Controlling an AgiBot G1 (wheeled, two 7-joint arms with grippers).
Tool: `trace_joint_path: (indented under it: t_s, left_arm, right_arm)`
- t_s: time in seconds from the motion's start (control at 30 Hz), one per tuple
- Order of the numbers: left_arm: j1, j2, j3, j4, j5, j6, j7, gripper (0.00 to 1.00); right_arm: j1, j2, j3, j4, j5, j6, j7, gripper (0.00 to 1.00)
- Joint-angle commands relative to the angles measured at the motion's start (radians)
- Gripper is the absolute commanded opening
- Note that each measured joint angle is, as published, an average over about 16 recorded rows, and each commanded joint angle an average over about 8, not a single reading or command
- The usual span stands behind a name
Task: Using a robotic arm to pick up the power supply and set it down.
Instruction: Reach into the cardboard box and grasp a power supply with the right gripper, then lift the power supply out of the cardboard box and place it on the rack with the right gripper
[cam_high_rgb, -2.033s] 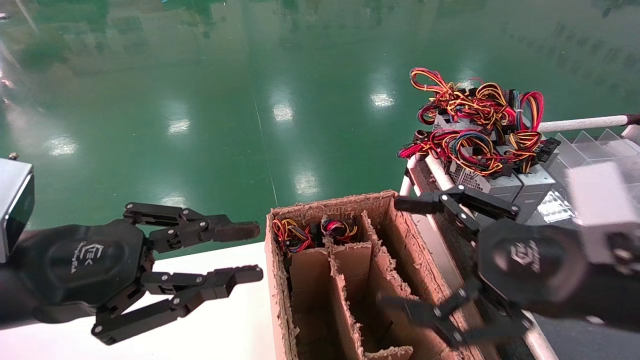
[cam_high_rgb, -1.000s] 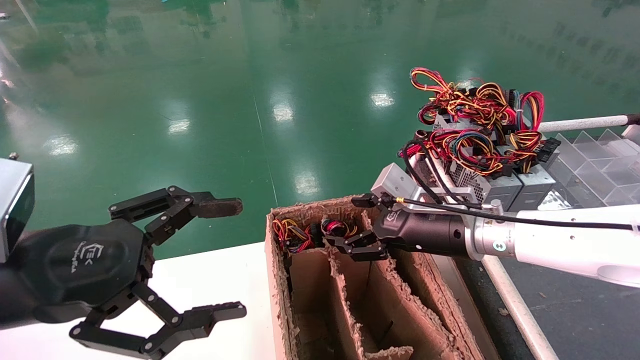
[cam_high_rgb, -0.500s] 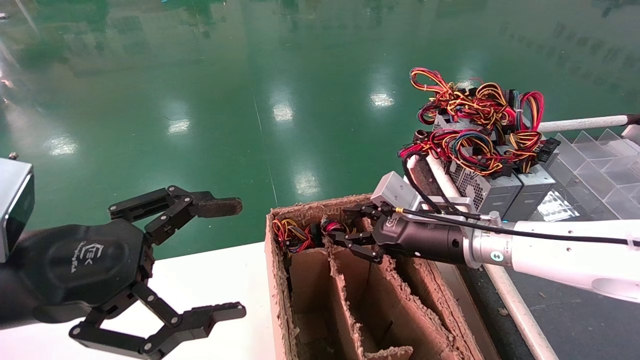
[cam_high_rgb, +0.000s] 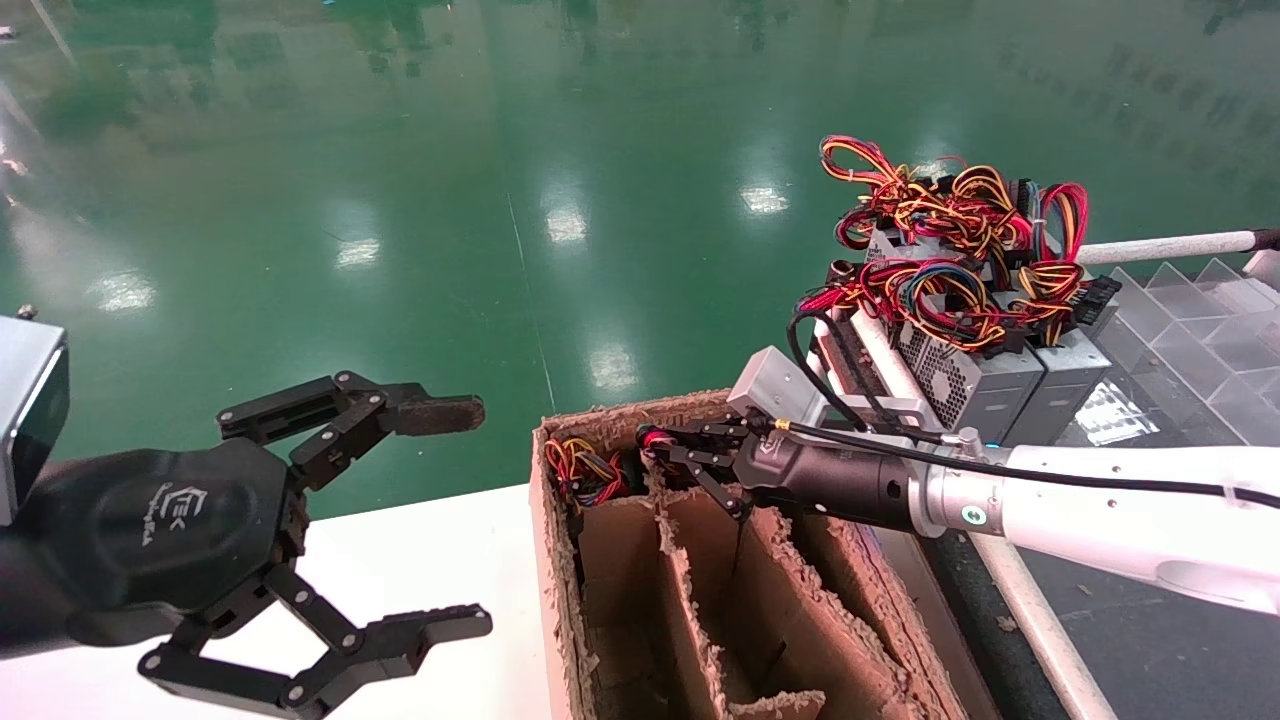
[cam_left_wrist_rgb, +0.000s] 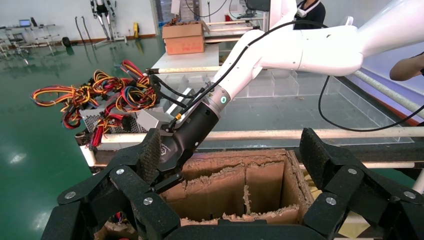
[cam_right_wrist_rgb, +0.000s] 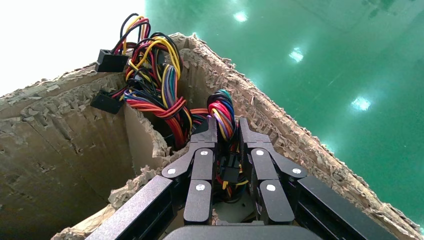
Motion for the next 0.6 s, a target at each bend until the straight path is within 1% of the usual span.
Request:
trace_joint_path:
  t_s: [0.03, 0.37, 0.6]
  left_arm:
    - [0.000, 0.000, 0.000, 0.000, 0.000, 0.000, 0.000, 1.00]
    - [0.000, 0.000, 0.000, 0.000, 0.000, 0.000, 0.000, 1.00]
    - [0.000, 0.000, 0.000, 0.000, 0.000, 0.000, 0.000, 1.00]
  right_arm:
    - [-0.002, -0.002, -0.001, 0.002, -0.002, 0.004, 0.000, 0.00]
    - [-0.014, 0.015, 0.022, 0.028, 0.028, 0.010, -0.011, 0.00]
    - [-0.036, 0.052, 0.066, 0.100, 0.075, 0.033, -0.019, 0.00]
